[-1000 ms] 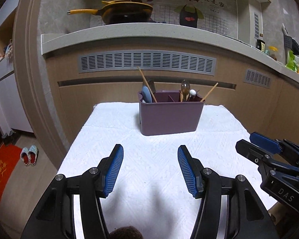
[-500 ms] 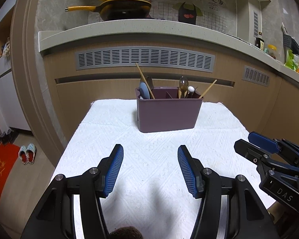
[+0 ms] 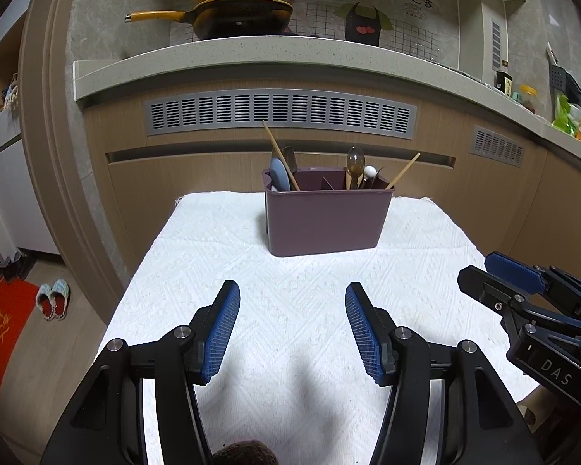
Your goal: Organize utensils
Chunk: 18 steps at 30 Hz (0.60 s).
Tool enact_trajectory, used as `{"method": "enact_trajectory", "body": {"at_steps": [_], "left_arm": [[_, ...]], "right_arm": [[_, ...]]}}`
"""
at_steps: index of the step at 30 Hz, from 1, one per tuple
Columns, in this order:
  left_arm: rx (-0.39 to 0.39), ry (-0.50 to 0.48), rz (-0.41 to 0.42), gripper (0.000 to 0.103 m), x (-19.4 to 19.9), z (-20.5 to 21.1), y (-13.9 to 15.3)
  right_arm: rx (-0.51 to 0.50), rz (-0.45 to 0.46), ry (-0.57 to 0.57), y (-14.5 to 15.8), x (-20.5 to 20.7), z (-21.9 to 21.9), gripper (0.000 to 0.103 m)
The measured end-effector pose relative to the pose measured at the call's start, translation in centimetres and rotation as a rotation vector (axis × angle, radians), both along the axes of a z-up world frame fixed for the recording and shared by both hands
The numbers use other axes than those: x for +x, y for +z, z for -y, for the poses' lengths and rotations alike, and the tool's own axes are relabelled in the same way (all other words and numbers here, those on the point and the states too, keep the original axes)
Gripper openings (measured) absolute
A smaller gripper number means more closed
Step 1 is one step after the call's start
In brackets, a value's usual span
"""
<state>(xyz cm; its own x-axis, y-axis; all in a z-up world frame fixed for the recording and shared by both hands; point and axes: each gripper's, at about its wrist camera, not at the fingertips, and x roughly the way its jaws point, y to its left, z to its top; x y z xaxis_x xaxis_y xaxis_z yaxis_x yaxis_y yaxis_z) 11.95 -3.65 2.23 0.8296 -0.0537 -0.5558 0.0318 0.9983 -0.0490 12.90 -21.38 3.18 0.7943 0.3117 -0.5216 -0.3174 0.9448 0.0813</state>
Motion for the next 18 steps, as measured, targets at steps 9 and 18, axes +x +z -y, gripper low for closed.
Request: {"method": "enact_trajectory", "body": {"at_steps": [9, 18], "left_arm": [[-0.003, -0.003, -0.004, 0.057, -0.04, -0.03, -0.13], [-0.002, -0.005, -0.007, 0.057, -0.28, 0.05, -0.23]], "right_arm": [[-0.003, 0.001, -0.011, -0.13, 0.03, 0.16, 0.042], [-0.006, 0.001, -0.016, -0.13, 0.11, 0.36, 0.042]]}}
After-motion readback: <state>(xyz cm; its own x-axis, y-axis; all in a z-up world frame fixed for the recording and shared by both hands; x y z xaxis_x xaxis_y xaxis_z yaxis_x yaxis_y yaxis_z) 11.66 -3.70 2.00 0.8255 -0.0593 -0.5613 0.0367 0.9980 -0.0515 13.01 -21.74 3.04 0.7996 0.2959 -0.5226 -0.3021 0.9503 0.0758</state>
